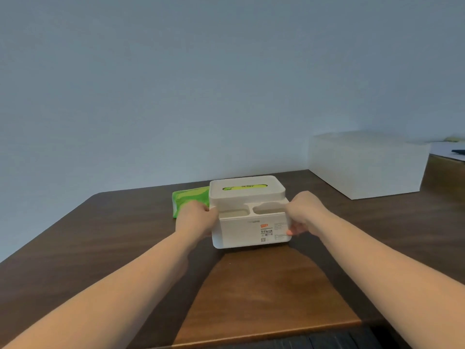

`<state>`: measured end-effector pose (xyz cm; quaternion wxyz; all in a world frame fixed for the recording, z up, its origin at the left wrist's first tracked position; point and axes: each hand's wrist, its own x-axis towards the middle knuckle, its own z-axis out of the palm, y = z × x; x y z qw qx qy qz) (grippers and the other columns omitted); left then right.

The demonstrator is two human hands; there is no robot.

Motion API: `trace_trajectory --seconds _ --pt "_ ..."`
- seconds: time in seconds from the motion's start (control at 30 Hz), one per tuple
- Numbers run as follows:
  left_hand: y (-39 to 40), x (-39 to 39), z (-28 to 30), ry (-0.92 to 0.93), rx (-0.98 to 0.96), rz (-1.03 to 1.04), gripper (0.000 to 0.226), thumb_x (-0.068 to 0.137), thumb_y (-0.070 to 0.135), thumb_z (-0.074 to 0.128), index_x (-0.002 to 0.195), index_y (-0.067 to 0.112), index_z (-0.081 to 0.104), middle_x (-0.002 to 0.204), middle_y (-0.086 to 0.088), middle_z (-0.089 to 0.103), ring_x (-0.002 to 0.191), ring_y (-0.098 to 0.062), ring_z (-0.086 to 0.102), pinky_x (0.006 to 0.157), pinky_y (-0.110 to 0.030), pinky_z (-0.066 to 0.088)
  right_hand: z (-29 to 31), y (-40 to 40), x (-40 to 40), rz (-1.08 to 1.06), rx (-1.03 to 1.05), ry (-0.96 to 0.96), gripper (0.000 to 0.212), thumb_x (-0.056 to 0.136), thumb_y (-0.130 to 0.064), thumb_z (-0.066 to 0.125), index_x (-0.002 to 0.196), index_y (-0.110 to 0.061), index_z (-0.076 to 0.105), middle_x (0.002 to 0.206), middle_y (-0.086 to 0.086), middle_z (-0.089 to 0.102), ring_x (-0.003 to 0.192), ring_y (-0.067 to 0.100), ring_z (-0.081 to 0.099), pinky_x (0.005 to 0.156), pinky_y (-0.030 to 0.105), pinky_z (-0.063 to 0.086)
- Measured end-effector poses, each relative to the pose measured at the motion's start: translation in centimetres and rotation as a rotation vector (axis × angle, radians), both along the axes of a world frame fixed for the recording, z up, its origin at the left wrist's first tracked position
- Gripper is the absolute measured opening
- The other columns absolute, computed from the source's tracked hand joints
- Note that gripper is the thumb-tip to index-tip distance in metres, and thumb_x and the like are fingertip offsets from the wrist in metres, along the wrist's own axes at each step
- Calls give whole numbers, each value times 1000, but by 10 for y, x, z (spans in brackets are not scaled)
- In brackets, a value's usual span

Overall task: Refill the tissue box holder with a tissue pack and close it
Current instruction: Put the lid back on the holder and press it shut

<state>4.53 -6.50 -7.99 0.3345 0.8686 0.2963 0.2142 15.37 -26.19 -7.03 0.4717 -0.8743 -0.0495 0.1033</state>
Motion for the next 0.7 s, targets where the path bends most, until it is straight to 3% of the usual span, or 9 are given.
trace_trajectory --seconds 0.07,0.17,0.27,0.4,0.47,0.53,0.57,0.7 --pt "-8 25 0 -18 31 -27 39 80 22 52 44 13 41 42 -4 46 49 -25 41 52 -29 32 2 -12 18 -29 -35 -17 15 81 12 54 91 8 63 84 28 71 68 41 74 73 50 62" --pt "-20 67 2 -33 45 -66 32 80 23 52 51 10 51 47 -9 52 53 -27 43 54 -30 34 4 -25 53 -72 -52 -39 17 74 18 59 85 6 63 81 26 69 69 41 71 67 45 62" --pt "-30 109 4 -22 39 -92 30 80 23 52 56 7 58 47 -6 55 57 -30 52 52 -28 37 5 -34 89 -104 -13 -41 21 71 20 58 81 2 60 91 27 68 79 47 69 69 50 62" --pt "-38 165 1 -24 -3 -116 31 80 23 50 70 1 69 70 -16 75 73 -33 73 65 -36 56 5 -41 132 -179 37 -39 19 79 16 49 78 -2 56 94 22 63 84 43 66 37 32 54" --pt "-39 192 -4 -16 11 -131 26 80 23 50 65 8 64 75 -18 75 73 -33 72 63 -34 53 4 -40 152 -201 29 -45 20 81 15 49 88 0 59 96 22 61 72 39 63 45 38 59" --pt "-38 216 -10 -19 30 -137 23 81 23 49 63 10 57 68 -17 68 62 -31 62 57 -29 44 3 -37 172 -212 8 -43 21 82 15 49 94 0 59 97 23 61 59 34 58 62 46 62" --pt "-37 226 -12 -27 42 -134 24 81 22 49 61 10 53 64 -14 63 58 -28 55 54 -27 39 3 -35 180 -221 -14 -42 21 82 15 49 94 0 59 96 24 61 55 32 56 63 45 62" --pt "-34 262 -14 -54 80 -109 37 85 18 49 51 10 36 51 -4 41 45 -18 34 44 -25 23 3 -25 215 -266 -4 -38 18 87 11 46 97 1 56 99 26 60 59 33 57 76 46 61"
